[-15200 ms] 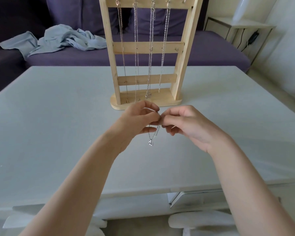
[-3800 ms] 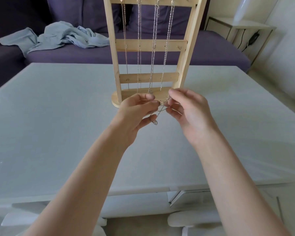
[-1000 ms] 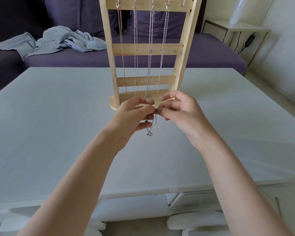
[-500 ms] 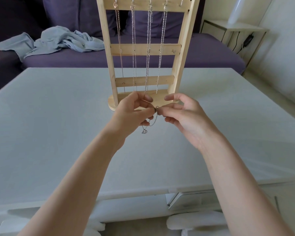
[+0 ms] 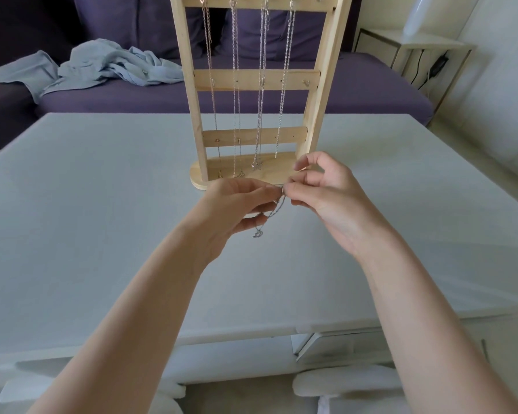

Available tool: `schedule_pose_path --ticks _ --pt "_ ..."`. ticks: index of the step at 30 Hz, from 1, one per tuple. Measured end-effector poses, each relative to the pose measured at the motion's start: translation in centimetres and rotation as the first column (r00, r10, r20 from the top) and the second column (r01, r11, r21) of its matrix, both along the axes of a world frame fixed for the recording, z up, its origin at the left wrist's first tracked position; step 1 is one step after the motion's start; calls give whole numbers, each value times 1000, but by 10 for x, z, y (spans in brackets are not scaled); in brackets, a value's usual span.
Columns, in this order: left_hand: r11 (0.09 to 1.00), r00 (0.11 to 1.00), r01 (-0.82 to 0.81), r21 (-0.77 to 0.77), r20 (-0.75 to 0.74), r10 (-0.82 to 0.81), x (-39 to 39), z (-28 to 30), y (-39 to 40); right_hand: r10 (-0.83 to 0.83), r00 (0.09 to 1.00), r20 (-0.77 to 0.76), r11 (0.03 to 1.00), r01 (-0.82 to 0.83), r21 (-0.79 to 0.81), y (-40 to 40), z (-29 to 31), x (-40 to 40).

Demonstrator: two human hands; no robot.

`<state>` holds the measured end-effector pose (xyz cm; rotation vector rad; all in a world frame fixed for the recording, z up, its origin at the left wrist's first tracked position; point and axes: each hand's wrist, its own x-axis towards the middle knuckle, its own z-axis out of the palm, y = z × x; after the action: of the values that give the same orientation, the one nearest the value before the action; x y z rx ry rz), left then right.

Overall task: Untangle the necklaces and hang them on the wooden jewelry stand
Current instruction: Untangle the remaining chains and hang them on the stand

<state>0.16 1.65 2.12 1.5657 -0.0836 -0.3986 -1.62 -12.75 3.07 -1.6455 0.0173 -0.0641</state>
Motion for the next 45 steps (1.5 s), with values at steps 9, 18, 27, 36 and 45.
schedule_pose_path --ticks 9,18,27,36,45 --pt "872 912 -39 488 374 -169 -3 -2 -7 119 985 -123 782 -169 -600 -3 -1 0" --pt "819 815 -71 570 507 -281 -4 -9 -9 89 994 -59 667 -104 -737 -4 -6 -1" --pt "841 909 -25 540 363 -206 -3 -11 -14 29 994 -106 841 -82 -535 -7 -8 -3" --pt "773 935 108 625 200 -293 -10 -16 -16 -56 997 58 978 66 -196 -8 -1 -6" --pt "959 982 -51 279 187 -2 2 -2 -7 131 979 -154 990 -137 -33 -6 -10 -4"
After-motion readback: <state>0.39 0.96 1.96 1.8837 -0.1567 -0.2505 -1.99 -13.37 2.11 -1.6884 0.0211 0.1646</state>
